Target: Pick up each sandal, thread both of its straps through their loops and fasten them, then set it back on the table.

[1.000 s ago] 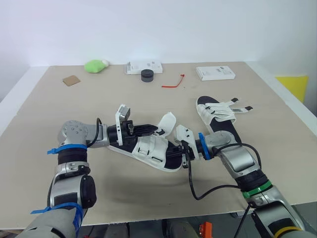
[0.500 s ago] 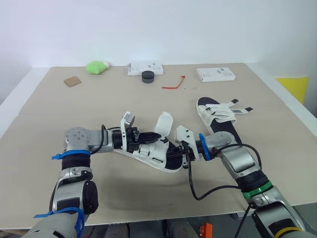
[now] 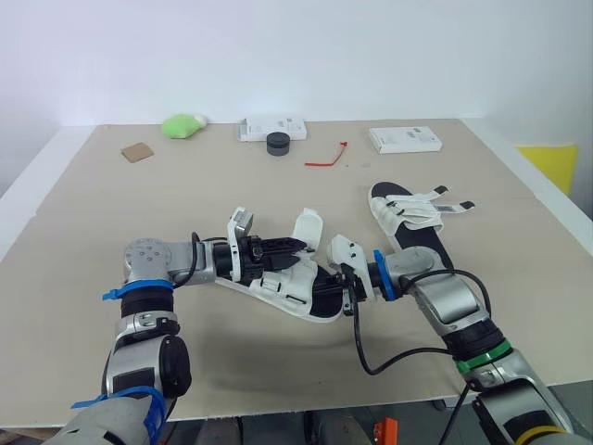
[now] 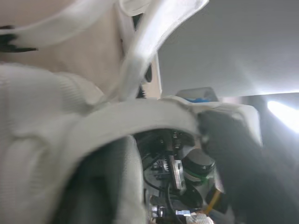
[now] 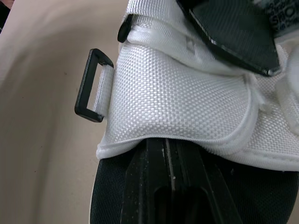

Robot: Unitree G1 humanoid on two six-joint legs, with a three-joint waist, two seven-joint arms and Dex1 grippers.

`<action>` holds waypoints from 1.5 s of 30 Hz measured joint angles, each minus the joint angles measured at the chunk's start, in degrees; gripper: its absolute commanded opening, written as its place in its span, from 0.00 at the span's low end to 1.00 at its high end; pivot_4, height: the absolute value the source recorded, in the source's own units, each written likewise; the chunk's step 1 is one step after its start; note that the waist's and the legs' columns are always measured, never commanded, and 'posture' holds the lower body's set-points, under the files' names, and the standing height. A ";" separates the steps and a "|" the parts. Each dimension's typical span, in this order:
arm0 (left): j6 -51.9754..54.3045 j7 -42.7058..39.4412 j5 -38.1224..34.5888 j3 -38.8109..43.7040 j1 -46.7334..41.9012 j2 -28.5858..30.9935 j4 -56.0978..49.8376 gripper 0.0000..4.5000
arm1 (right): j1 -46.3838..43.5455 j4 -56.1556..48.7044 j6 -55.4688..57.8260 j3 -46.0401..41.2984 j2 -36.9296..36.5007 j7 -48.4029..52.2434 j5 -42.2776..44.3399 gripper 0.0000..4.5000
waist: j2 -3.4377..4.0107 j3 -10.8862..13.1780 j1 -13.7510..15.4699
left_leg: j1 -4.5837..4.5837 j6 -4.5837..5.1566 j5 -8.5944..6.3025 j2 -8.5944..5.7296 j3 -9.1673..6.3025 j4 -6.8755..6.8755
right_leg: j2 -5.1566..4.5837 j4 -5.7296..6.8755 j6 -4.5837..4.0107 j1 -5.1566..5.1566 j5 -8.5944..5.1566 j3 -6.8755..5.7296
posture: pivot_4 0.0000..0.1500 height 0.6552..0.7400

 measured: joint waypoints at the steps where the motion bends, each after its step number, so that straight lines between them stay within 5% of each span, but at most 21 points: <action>1: -0.40 -0.01 0.02 0.39 -0.05 -0.10 -0.33 1.00 | -0.04 0.02 -0.01 0.07 0.01 0.00 0.00 0.00 | 0.00 0.00 0.00 | 0.00 0.00 0.00 0.00 0.00 -0.01 | 0.00 0.00 -0.01 -0.01 0.00 0.00 | 1.00 1.00; 15: -9.06 4.47 -0.44 11.06 -6.06 -0.29 7.92 1.00 | -0.39 0.24 -0.45 0.35 0.04 1.53 0.49 0.00 | -0.14 0.09 -0.10 | -0.06 -0.44 -0.28 0.00 -0.02 -0.11 | 0.00 -0.03 0.28 -0.07 -0.26 0.04 | 1.00 1.00; 27: -10.68 -13.52 6.01 -7.01 -8.85 6.82 3.68 1.00 | -0.50 0.26 -0.47 0.38 0.06 1.80 0.53 0.00 | -0.17 0.13 -0.13 | -0.05 -0.59 -0.33 0.00 -0.02 -0.11 | 0.01 -0.03 0.27 -0.10 -0.32 0.04 | 1.00 1.00; 33: -12.63 -14.38 11.53 -8.25 -13.94 6.63 15.44 1.00 | -0.42 0.03 -0.46 0.40 0.11 1.84 0.55 0.00 | -0.19 0.14 -0.17 | -0.10 -0.58 -0.34 0.00 -0.02 -0.16 | 0.02 -0.03 0.28 -0.20 -0.35 0.08 | 1.00 1.00; 45: -15.28 -20.46 16.01 -9.16 -18.67 2.70 21.15 1.00 | 0.38 -1.19 -0.35 0.36 0.15 0.85 0.56 0.00 | -0.19 0.15 -0.45 | -0.17 -0.59 -0.34 0.00 0.01 -0.27 | 0.04 -0.03 0.28 -0.35 -0.40 0.12 | 1.00 1.00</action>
